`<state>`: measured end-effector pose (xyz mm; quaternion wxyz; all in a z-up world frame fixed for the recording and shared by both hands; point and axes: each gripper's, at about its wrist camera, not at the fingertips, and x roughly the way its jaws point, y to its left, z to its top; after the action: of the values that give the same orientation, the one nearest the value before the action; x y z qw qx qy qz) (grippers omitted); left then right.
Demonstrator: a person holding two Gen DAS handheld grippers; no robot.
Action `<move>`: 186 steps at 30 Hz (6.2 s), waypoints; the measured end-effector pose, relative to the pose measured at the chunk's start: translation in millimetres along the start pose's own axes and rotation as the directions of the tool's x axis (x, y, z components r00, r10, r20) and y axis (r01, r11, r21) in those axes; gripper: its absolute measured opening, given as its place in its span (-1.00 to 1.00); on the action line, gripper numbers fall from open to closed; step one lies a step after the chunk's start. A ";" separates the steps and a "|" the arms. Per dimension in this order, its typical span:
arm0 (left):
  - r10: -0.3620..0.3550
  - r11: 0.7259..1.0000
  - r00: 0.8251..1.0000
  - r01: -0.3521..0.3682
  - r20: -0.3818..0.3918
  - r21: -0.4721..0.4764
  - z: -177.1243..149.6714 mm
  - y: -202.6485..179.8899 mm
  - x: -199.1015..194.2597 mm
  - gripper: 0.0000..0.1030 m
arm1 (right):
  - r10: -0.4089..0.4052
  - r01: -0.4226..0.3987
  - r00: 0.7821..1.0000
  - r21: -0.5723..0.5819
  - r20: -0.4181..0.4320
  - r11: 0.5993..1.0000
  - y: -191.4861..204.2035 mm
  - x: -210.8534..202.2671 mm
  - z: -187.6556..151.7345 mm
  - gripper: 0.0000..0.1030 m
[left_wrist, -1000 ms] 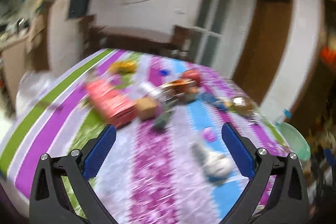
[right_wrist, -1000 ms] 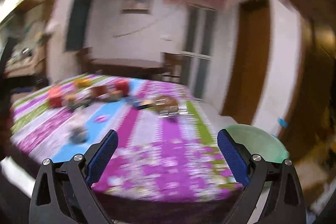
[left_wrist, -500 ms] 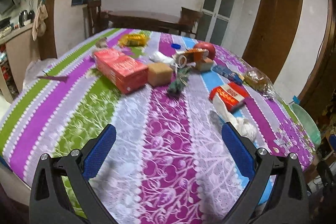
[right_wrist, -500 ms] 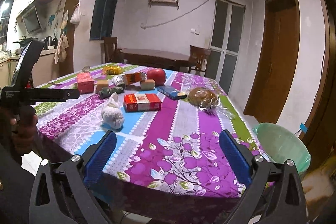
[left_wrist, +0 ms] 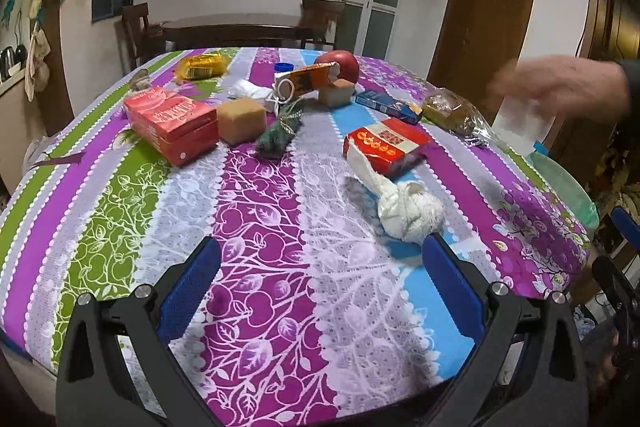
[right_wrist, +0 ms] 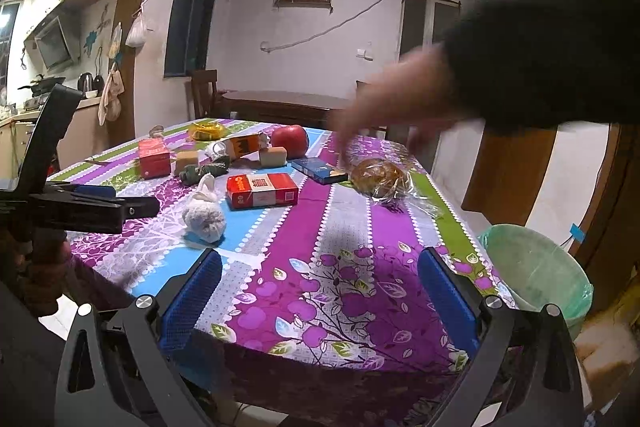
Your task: Collect trash
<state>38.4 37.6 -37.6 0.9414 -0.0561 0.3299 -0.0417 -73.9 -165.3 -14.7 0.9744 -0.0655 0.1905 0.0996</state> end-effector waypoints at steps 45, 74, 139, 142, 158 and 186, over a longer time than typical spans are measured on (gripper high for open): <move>-0.019 0.999 0.999 0.018 -0.040 -0.041 30.8 85.2 5.8 0.83 | 0.395 -0.402 0.870 0.040 -0.295 0.915 90.7 167.4 46.8 -0.28; -0.111 0.994 0.976 0.108 -0.188 -0.024 65.8 39.2 77.3 -0.73 | 0.308 -0.278 0.927 0.159 -0.215 0.947 10.5 85.0 9.2 -0.28; -0.562 0.632 0.766 0.641 -0.311 0.436 103.1 -296.8 97.1 -0.72 | -0.275 0.357 0.927 0.381 -0.254 0.853 -288.6 -30.1 24.6 -0.28; -0.573 0.588 0.746 0.663 -0.340 0.463 104.7 -327.4 109.4 -0.72 | -0.277 0.381 0.916 0.417 -0.289 0.826 -320.2 -29.9 24.4 -0.28; -0.406 0.672 0.874 0.483 -0.266 0.562 109.8 -405.8 147.9 -0.72 | -0.241 0.427 0.873 0.425 -0.424 0.799 -368.7 42.4 21.8 -0.28; -0.296 0.689 0.928 0.372 -0.227 0.622 110.1 -419.3 163.6 -0.65 | -0.222 0.439 0.844 0.388 -0.489 0.811 -371.1 101.7 24.4 -0.27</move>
<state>217.3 -387.9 2.7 0.8577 0.2200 0.3289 -0.3283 108.5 -504.6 1.8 0.8962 0.1282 0.3998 -0.1433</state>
